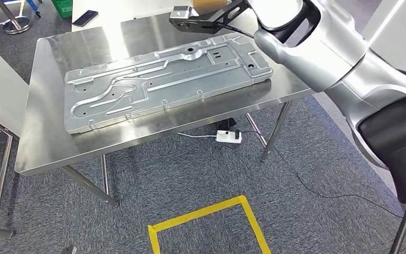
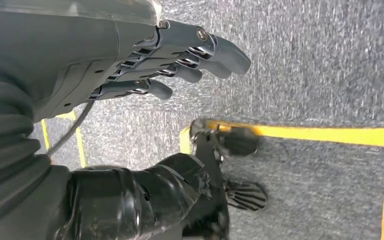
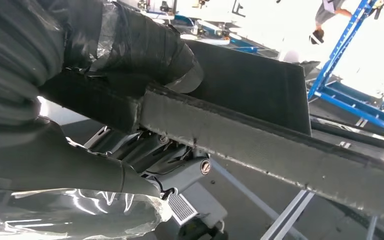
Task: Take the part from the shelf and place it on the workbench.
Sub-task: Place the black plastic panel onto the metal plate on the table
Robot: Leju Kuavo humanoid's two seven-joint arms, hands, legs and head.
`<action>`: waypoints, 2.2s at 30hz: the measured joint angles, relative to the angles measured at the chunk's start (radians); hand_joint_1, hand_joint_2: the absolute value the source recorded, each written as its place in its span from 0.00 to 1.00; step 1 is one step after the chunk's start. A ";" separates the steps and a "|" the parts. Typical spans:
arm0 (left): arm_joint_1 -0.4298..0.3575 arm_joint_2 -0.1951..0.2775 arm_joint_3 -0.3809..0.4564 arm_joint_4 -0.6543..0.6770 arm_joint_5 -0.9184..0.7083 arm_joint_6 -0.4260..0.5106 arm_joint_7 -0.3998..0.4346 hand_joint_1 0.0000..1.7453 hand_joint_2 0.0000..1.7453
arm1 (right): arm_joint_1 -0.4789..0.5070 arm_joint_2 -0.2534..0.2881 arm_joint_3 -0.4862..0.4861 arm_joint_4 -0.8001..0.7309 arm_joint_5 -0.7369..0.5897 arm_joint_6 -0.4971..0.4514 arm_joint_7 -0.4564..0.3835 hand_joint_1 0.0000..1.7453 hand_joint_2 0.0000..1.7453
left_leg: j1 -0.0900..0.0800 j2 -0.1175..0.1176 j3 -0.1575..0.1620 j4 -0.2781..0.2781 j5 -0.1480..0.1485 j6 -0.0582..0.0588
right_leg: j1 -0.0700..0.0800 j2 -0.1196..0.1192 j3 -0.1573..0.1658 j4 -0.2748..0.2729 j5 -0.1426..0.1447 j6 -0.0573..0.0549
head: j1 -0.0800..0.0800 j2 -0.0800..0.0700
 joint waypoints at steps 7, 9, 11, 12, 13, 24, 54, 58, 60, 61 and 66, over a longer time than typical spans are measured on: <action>0.002 0.002 -0.007 0.000 0.000 0.001 0.003 0.00 1.00 | 0.031 0.007 -0.001 0.004 0.004 -0.015 0.000 1.00 1.00 | -0.019 -0.004 -0.016 -0.107 0.146 0.044 | 0.020 0.014 0.041 -0.003 -0.031 -0.005 | 0.002 0.000; 0.000 0.004 -0.008 0.000 0.001 0.002 0.003 0.00 1.00 | 0.030 0.008 -0.002 0.006 0.008 -0.018 -0.002 1.00 1.00 | -0.028 -0.005 0.009 -0.155 0.144 0.055 | 0.019 0.016 0.043 -0.008 -0.034 0.003 | 0.002 0.000; 0.000 0.004 -0.009 0.000 0.001 0.002 0.004 0.00 1.00 | 0.032 0.008 -0.002 0.007 0.010 -0.018 -0.003 1.00 1.00 | -0.026 -0.003 0.023 -0.180 0.141 0.056 | 0.017 0.016 0.045 -0.016 -0.035 0.014 | 0.001 0.000; 0.001 0.004 -0.009 0.000 0.001 0.003 0.004 0.00 1.00 | 0.034 0.008 -0.002 0.008 0.010 -0.018 -0.003 1.00 1.00 | -0.023 -0.001 0.032 -0.192 0.143 0.056 | 0.017 0.013 0.046 -0.013 -0.039 0.019 | 0.003 0.000; 0.002 0.004 -0.009 0.000 0.001 0.003 0.004 0.00 1.00 | 0.033 0.008 -0.003 0.009 0.011 -0.018 -0.003 1.00 1.00 | -0.020 0.000 0.044 -0.205 0.144 0.058 | 0.017 0.010 0.037 0.009 -0.051 0.024 | 0.005 0.000; 0.003 0.003 -0.011 0.000 0.001 0.002 0.005 0.00 1.00 | 0.041 0.008 -0.004 0.016 0.012 -0.018 -0.006 1.00 1.00 | -0.014 -0.005 0.088 -0.168 0.071 0.034 | 0.000 -0.003 -0.017 0.006 0.016 0.044 | 0.007 0.000; 0.002 -0.003 -0.017 0.000 0.001 0.001 0.010 0.00 1.00 | 0.102 0.039 -0.004 0.047 0.030 -0.040 -0.030 1.00 1.00 | -0.021 -0.021 0.078 -0.168 0.081 0.048 | 0.010 -0.006 -0.022 0.013 0.023 0.030 | 0.000 0.000; 0.004 -0.004 -0.018 0.000 0.001 0.001 0.010 0.00 1.00 | 0.103 0.041 -0.004 0.049 0.030 -0.040 -0.031 1.00 1.00 | -0.020 -0.023 0.072 -0.166 0.070 0.030 | 0.012 -0.005 -0.008 -0.013 0.012 0.013 | 0.001 0.000; 0.003 -0.005 -0.018 0.000 0.001 0.001 0.010 0.00 1.00 | 0.102 0.041 -0.004 0.049 0.030 -0.041 -0.030 1.00 1.00 | -0.018 -0.019 0.044 -0.110 0.042 0.019 | 0.008 -0.007 0.005 -0.024 0.011 0.004 | 0.000 0.000; 0.002 -0.005 -0.018 0.000 0.001 0.001 0.010 0.00 1.00 | 0.102 0.042 -0.004 0.049 0.030 -0.042 -0.030 1.00 1.00 | -0.016 -0.017 0.013 -0.052 0.022 0.014 | 0.008 -0.007 0.010 -0.026 0.008 0.001 | -0.002 0.000; 0.003 -0.006 -0.019 0.000 -0.001 -0.003 0.014 0.00 1.00 | 0.121 0.055 -0.004 0.050 0.030 -0.052 -0.025 1.00 1.00 | -0.008 -0.012 -0.080 0.030 0.073 0.002 | 0.009 -0.006 0.040 -0.026 -0.014 -0.002 | -0.003 0.000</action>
